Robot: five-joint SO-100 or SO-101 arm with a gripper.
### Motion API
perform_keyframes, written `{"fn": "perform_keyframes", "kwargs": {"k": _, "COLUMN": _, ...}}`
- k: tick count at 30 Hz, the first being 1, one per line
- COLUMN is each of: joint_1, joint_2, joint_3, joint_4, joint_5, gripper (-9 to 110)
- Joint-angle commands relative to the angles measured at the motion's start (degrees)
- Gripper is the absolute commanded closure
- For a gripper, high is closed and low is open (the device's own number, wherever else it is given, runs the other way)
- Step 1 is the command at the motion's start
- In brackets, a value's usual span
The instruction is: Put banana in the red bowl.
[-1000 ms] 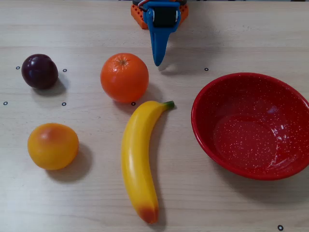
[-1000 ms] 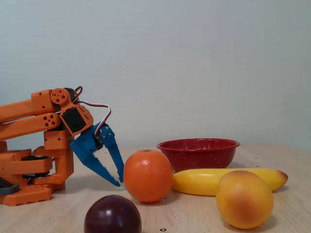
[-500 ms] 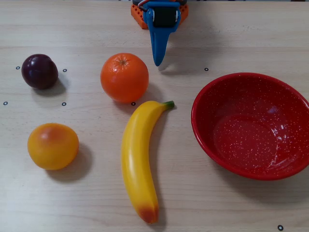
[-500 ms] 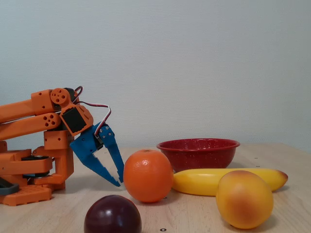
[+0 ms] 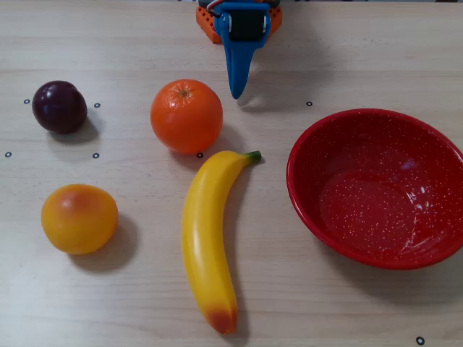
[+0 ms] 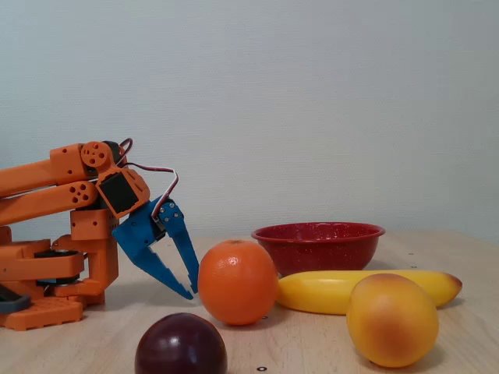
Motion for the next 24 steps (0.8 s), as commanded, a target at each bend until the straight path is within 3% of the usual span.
{"fn": "perform_keyframes", "kwargs": {"k": 1, "joint_1": -1.1, "joint_2": 0.9, "joint_3": 0.7, "joint_4": 3.7, "joint_5": 0.5, "gripper": 102}}
{"fn": "perform_keyframes", "kwargs": {"k": 24, "joint_1": -1.1, "joint_2": 0.9, "joint_3": 0.7, "joint_4": 3.7, "joint_5": 0.1, "gripper": 102}}
